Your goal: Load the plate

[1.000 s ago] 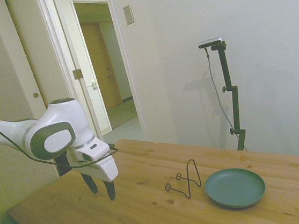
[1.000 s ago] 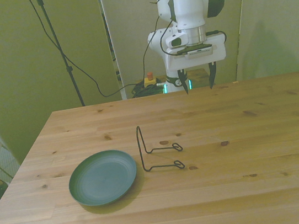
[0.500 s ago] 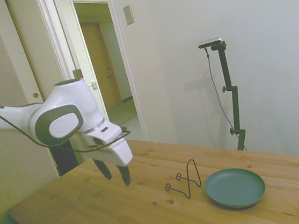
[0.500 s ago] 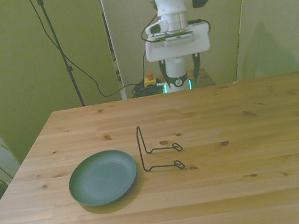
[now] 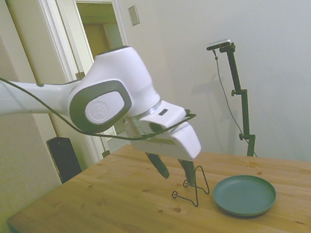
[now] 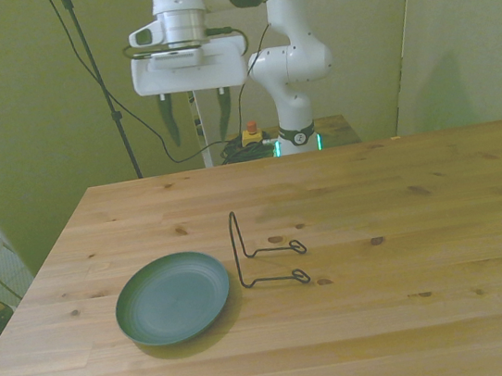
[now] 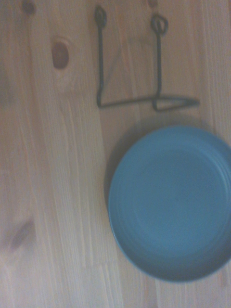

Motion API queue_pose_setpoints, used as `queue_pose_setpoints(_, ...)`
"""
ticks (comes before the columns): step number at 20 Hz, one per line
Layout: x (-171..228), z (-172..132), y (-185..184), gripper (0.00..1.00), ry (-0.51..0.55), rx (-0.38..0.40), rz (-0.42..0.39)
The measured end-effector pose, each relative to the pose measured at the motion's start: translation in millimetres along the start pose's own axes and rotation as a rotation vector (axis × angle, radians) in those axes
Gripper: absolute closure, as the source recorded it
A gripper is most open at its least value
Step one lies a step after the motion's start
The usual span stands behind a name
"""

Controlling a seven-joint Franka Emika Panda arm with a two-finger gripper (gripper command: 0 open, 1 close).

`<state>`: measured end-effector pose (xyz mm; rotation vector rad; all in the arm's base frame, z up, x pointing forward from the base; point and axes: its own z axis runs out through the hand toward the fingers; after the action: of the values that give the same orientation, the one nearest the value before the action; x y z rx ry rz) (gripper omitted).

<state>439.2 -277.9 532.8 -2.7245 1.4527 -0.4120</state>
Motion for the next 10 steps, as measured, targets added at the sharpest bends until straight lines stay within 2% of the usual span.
queue_pose_setpoints(5,54,18,32,0.0,0.014,-0.037,0.014)
queue_pose_setpoints(7,64,31,29,0.0,0.001,-0.032,-0.009)
queue_pose_setpoints(10,72,27,30,0.0,0.008,-0.013,0.002)
